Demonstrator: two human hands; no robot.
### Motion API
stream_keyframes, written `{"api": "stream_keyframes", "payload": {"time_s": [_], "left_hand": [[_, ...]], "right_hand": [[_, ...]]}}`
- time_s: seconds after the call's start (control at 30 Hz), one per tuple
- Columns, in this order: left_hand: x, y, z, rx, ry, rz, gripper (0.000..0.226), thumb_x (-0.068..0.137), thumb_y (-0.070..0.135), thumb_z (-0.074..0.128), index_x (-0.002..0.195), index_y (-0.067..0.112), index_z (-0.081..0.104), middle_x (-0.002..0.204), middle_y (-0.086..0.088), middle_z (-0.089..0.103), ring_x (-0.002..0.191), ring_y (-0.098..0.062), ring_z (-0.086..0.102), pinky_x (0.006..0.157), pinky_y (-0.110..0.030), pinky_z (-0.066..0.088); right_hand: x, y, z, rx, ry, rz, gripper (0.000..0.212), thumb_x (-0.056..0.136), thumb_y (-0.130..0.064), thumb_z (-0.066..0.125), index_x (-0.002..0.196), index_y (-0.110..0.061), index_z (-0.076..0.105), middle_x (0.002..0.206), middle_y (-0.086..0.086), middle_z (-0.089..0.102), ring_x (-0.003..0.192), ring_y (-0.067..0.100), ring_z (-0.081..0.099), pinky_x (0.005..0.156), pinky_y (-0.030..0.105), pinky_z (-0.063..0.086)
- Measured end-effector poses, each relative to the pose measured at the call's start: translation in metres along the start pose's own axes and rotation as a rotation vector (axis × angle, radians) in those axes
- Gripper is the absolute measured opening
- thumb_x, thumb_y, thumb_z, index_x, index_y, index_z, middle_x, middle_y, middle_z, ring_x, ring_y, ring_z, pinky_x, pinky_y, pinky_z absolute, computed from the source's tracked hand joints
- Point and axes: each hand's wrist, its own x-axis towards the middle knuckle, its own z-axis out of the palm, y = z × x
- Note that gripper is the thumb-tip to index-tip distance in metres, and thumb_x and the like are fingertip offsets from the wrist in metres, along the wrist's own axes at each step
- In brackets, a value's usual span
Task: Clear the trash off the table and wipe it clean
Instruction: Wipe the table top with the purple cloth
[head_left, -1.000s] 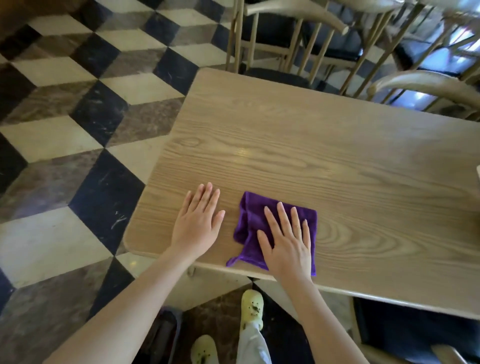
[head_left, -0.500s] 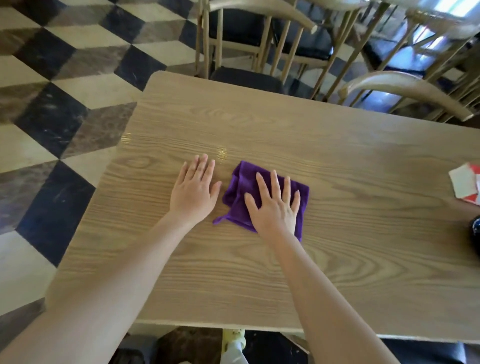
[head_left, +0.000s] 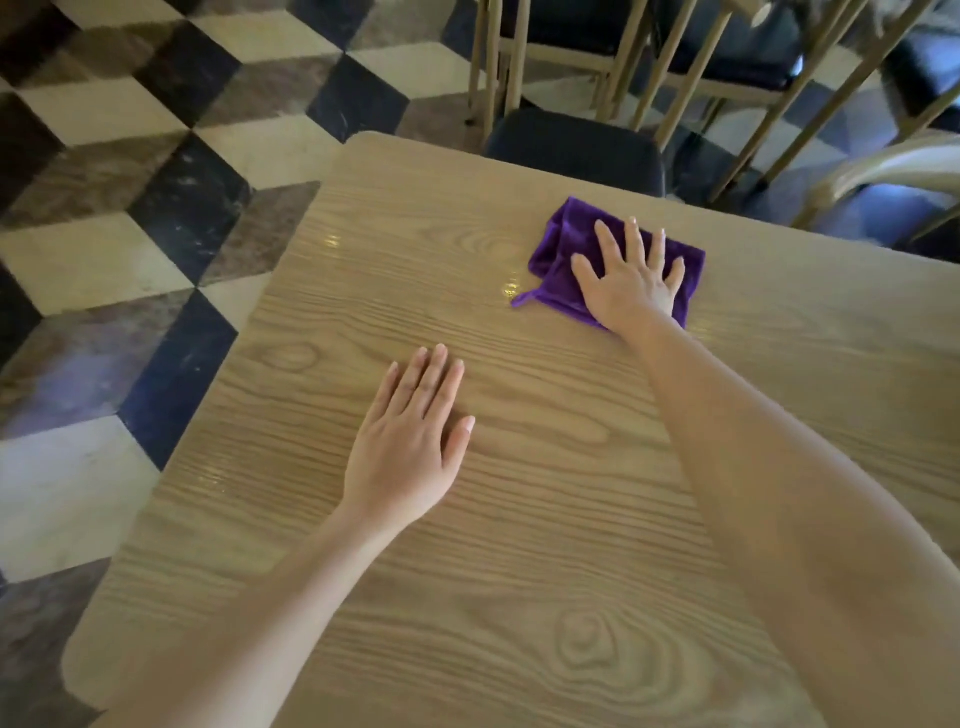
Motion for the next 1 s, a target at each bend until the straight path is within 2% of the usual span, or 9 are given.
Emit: {"api": "stream_keyframes", "payload": {"time_s": [0.23,0.43,0.77,1.0], "left_hand": [[0.0,0.002,-0.002,0.013,-0.013,-0.026,0.056,0.095,0.041,0.03,0.145,0.014,0.032,0.153,-0.003,0.029,0.144,-0.017,0.022,0.116,-0.038,0.02],[0.0,0.003,-0.002,0.042,-0.067,-0.043,0.058,0.096,0.044,0.02,0.148,0.018,0.021,0.157,0.001,0.018,0.146,-0.014,0.011,0.119,-0.037,0.015],[0.003,0.0,0.003,0.04,-0.084,-0.039,0.063,0.093,0.048,0.015,0.148,0.017,0.019,0.158,-0.001,0.016,0.146,-0.012,0.007,0.12,-0.034,0.006],[0.01,-0.009,-0.001,-0.087,-0.153,-0.038,0.059,0.097,0.043,0.03,0.149,0.02,0.014,0.159,0.001,0.006,0.146,-0.011,-0.001,0.12,-0.033,-0.002]], "right_hand": [[0.068,0.016,-0.016,-0.032,-0.003,-0.092,0.064,0.09,-0.064,0.018,0.147,-0.038,0.009,0.16,-0.003,0.001,0.147,0.028,-0.005,0.116,0.054,-0.001],[0.052,0.039,-0.013,-0.04,0.03,-0.149,0.064,0.09,-0.062,0.016,0.148,-0.036,0.01,0.16,-0.003,0.003,0.147,0.026,-0.002,0.118,0.051,-0.001],[-0.11,0.056,0.012,0.015,0.049,-0.07,0.063,0.092,-0.057,0.022,0.149,-0.032,0.009,0.16,-0.002,0.003,0.147,0.027,-0.003,0.118,0.051,-0.001],[-0.253,0.033,0.045,0.037,0.069,-0.042,0.065,0.09,-0.057,0.024,0.148,-0.032,0.012,0.16,0.0,0.011,0.147,0.029,0.004,0.117,0.052,-0.001]]}}
